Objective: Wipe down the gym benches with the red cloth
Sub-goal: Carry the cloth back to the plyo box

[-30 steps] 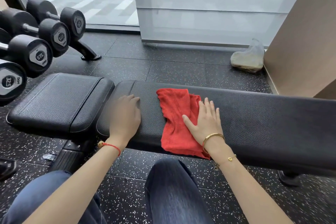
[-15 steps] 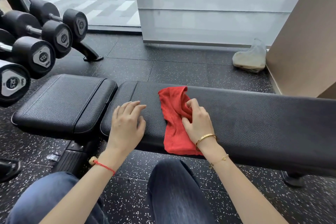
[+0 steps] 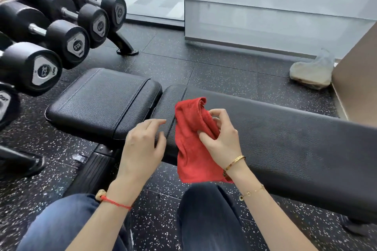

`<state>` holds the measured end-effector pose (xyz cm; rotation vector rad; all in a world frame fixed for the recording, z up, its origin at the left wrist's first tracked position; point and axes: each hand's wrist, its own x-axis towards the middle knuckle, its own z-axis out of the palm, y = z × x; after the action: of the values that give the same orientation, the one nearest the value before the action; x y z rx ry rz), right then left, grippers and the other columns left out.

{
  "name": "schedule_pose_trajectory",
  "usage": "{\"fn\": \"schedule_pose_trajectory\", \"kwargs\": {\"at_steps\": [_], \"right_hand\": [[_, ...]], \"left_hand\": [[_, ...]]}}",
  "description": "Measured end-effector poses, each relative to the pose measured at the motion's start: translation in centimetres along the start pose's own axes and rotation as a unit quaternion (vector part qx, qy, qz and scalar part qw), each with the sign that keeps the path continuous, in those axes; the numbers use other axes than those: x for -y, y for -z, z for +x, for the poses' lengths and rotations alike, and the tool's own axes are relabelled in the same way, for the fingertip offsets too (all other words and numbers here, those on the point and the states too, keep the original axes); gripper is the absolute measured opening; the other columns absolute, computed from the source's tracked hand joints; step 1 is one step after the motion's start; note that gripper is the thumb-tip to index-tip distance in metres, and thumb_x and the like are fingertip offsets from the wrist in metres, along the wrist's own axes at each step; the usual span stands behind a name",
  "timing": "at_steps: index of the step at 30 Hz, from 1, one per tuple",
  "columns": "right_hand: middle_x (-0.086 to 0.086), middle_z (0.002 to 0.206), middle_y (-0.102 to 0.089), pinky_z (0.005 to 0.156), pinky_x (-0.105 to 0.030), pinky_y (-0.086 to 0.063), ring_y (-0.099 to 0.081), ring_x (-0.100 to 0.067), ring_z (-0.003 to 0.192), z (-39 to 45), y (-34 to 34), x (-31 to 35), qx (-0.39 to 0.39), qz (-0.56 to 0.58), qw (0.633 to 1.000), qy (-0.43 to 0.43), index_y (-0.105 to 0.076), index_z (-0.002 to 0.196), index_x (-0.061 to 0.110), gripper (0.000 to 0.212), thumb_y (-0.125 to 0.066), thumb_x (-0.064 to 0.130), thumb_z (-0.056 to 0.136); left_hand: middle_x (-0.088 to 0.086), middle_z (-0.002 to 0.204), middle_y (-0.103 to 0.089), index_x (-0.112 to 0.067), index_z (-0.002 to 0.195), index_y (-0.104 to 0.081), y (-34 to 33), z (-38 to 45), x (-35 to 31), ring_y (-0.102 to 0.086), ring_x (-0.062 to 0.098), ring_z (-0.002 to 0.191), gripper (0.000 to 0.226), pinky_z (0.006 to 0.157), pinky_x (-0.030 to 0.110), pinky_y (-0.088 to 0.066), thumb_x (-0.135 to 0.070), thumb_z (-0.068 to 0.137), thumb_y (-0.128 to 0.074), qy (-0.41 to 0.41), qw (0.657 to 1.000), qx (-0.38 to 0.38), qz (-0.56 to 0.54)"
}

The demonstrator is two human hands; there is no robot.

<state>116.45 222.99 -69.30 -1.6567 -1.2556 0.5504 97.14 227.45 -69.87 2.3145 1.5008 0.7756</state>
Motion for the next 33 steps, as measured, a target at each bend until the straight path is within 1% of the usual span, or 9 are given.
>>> {"fn": "schedule_pose_trajectory", "kwargs": {"at_steps": [4, 8, 10, 15, 19, 22, 28, 30, 33], "right_hand": [[0.013, 0.086, -0.069, 0.077, -0.011, -0.046, -0.065, 0.003, 0.084, 1.0, -1.3, 1.9, 0.007, 0.015, 1.000, -0.021, -0.050, 0.098, 0.026, 0.039, -0.072, 0.008, 0.072], [0.013, 0.084, -0.069, 0.074, -0.012, -0.047, -0.064, 0.004, 0.080, 2.0, -0.7, 5.9, 0.019, 0.009, 0.998, -0.053, -0.050, 0.098, 0.024, 0.038, -0.072, 0.007, 0.072], [0.011, 0.083, -0.069, 0.074, -0.011, -0.046, -0.064, 0.004, 0.080, 2.2, 0.3, 8.2, 0.027, 0.009, 0.997, -0.073, -0.050, 0.097, 0.024, 0.038, -0.072, 0.006, 0.072], [0.010, 0.082, -0.069, 0.073, -0.016, -0.048, -0.065, 0.001, 0.077, 2.2, 4.4, 15.4, 0.044, 0.002, 0.993, -0.111, -0.051, 0.098, 0.023, 0.038, -0.072, 0.007, 0.072], [0.009, 0.081, -0.070, 0.073, -0.022, -0.050, -0.065, -0.003, 0.075, 1.8, 8.6, 22.6, 0.060, 0.004, 0.990, -0.126, -0.052, 0.099, 0.024, 0.036, -0.073, 0.008, 0.073], [0.007, 0.081, -0.070, 0.072, -0.023, -0.049, -0.065, -0.005, 0.074, 1.0, 12.1, 28.6, 0.078, 0.005, 0.989, -0.127, -0.052, 0.099, 0.024, 0.036, -0.073, 0.009, 0.073], [0.013, 0.086, -0.068, 0.073, -0.017, -0.049, -0.063, 0.003, 0.079, -1.6, 19.1, 40.2, 0.129, 0.027, 0.985, -0.114, -0.052, 0.100, 0.023, 0.036, -0.072, 0.009, 0.074], [0.013, 0.088, -0.067, 0.074, -0.016, -0.048, -0.062, 0.004, 0.081, -2.7, 21.1, 43.3, 0.147, 0.035, 0.983, -0.104, -0.052, 0.101, 0.023, 0.035, -0.072, 0.010, 0.074], [0.017, 0.085, -0.066, 0.070, -0.011, -0.046, -0.061, 0.006, 0.079, -4.5, 23.5, 46.9, 0.175, 0.046, 0.980, -0.086, -0.052, 0.099, 0.024, 0.034, -0.071, 0.010, 0.074]], "left_hand": [[0.000, 0.119, -0.066, -0.016, 0.121, -0.063, 1.0, 0.8, 0.8, -0.061, 0.022, 0.111, 0.032, 0.099, 0.045, -0.047, -0.011, 0.089, -0.060, 0.029, 0.999, 0.005, -0.017], [0.002, 0.118, -0.066, -0.014, 0.119, -0.065, 3.9, 1.9, 0.1, -0.062, 0.023, 0.110, 0.030, 0.099, 0.045, -0.046, -0.010, 0.089, -0.059, 0.055, 0.998, 0.034, -0.012], [0.003, 0.117, -0.067, -0.013, 0.117, -0.065, 6.1, 2.3, -0.5, -0.062, 0.024, 0.110, 0.029, 0.098, 0.045, -0.046, -0.009, 0.089, -0.060, 0.068, 0.997, 0.046, -0.007], [0.003, 0.115, -0.068, -0.012, 0.116, -0.066, 14.1, 2.6, -3.6, -0.063, 0.024, 0.108, 0.028, 0.098, 0.045, -0.047, -0.007, 0.089, -0.062, 0.090, 0.995, 0.042, -0.007], [0.002, 0.115, -0.067, -0.014, 0.116, -0.065, 22.2, 1.8, -7.7, -0.061, 0.023, 0.108, 0.027, 0.097, 0.044, -0.048, -0.008, 0.091, -0.060, 0.114, 0.992, 0.046, -0.010], [0.002, 0.116, -0.067, -0.014, 0.117, -0.065, 28.9, 0.7, -11.6, -0.060, 0.022, 0.109, 0.026, 0.098, 0.042, -0.047, -0.009, 0.091, -0.060, 0.136, 0.990, 0.044, -0.008], [0.001, 0.119, -0.066, -0.014, 0.118, -0.065, 41.2, -2.4, -20.5, -0.059, 0.021, 0.113, 0.027, 0.100, 0.042, -0.047, -0.011, 0.092, -0.058, 0.184, 0.983, 0.025, 0.005], [0.001, 0.119, -0.067, -0.013, 0.118, -0.065, 44.4, -3.9, -23.5, -0.059, 0.021, 0.113, 0.027, 0.099, 0.043, -0.048, -0.011, 0.092, -0.058, 0.197, 0.980, 0.008, 0.006], [-0.001, 0.119, -0.066, -0.015, 0.118, -0.065, 48.1, -6.6, -27.2, -0.059, 0.019, 0.112, 0.027, 0.099, 0.042, -0.048, -0.012, 0.092, -0.058, 0.223, 0.975, -0.018, 0.012]]}}
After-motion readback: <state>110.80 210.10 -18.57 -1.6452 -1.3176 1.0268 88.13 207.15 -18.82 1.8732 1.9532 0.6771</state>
